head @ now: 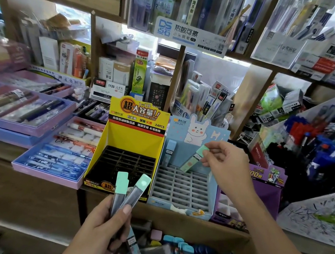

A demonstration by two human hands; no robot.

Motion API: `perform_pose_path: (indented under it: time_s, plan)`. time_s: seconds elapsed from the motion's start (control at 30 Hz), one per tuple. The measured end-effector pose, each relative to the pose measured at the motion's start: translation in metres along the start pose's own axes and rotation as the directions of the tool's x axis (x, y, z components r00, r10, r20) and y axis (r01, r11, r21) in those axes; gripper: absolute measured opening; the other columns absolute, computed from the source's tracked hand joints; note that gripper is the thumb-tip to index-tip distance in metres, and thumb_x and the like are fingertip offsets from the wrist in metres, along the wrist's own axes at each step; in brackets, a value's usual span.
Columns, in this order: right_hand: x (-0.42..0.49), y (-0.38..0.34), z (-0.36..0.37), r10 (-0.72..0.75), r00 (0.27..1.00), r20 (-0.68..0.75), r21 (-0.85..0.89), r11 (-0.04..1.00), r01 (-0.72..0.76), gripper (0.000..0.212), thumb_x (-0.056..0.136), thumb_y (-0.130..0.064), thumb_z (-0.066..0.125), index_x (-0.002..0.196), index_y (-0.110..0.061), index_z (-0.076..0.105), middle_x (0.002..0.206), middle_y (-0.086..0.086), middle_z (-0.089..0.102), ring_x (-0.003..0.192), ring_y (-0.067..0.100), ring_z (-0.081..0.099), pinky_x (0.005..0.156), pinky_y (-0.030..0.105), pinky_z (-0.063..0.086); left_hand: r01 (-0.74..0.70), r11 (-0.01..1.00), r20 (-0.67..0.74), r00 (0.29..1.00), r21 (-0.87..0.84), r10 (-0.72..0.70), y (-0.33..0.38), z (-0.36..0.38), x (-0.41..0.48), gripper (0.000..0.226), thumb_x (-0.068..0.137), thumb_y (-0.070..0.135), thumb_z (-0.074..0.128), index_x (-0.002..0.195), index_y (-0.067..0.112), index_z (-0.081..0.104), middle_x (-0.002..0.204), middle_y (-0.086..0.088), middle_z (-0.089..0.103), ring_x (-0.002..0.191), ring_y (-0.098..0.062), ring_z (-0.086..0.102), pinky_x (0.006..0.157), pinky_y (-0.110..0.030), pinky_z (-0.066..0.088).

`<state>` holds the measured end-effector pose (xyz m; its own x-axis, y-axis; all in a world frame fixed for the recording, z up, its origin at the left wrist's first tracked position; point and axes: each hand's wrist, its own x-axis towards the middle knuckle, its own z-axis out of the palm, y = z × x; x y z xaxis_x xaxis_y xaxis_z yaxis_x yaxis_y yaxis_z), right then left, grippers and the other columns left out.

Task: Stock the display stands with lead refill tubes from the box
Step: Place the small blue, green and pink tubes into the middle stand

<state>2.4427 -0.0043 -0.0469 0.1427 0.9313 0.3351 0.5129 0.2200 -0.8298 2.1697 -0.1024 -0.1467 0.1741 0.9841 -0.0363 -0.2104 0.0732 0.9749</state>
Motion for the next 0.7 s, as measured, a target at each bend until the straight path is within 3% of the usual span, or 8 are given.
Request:
perform_pose_path:
  time_s: [0.13,0.27,0.53,0.7]
  plan:
    - [0.008,0.007,0.007,-0.035,0.999,0.012,-0.087,0.996,0.036,0.039,0.097,-0.002,0.068,0.089,-0.039,0.063,0.081,0.004,0.072,0.075,0.010,0.074,0.073,0.028,0.064,0.009,1.000,-0.009,1.000,-0.006,-0.009,-0.001,-0.003,0.001,0.028,0.085,0.041,0.066,0.108,0.025,0.069,0.067,-0.012,0.056,0.057,-0.025,0.045,0.047,-0.029,0.039]
    - [0.011,0.011,0.010,-0.068,0.997,0.036,-0.179,0.981,0.074,0.041,0.097,-0.005,0.067,0.087,-0.045,0.062,0.077,-0.003,0.072,0.075,0.007,0.072,0.074,0.027,0.063,0.026,1.000,-0.003,1.000,-0.014,-0.026,-0.001,-0.004,0.001,0.019,0.088,0.036,0.065,0.099,0.021,0.068,0.065,-0.014,0.055,0.055,-0.024,0.044,0.046,-0.028,0.039]
    - [0.012,0.009,0.014,-0.093,0.994,0.063,-0.267,0.958,0.107,0.016,0.095,-0.009,0.072,0.106,-0.020,0.077,0.085,-0.019,0.068,0.080,-0.005,0.065,0.081,0.029,0.059,0.029,0.999,-0.013,0.999,-0.020,-0.029,0.000,-0.002,0.001,0.013,0.091,0.030,0.064,0.100,0.023,0.069,0.064,-0.013,0.054,0.054,-0.024,0.042,0.047,-0.028,0.038]
    - [0.013,0.003,0.024,-0.070,0.997,0.042,-0.232,0.970,0.078,0.014,0.096,-0.008,0.070,0.104,-0.018,0.074,0.086,-0.005,0.071,0.081,0.013,0.072,0.083,0.041,0.063,0.023,0.999,-0.022,0.999,-0.023,-0.023,-0.001,-0.001,0.001,0.022,0.087,0.034,0.065,0.107,0.025,0.070,0.065,-0.010,0.054,0.060,-0.027,0.042,0.049,-0.029,0.038]
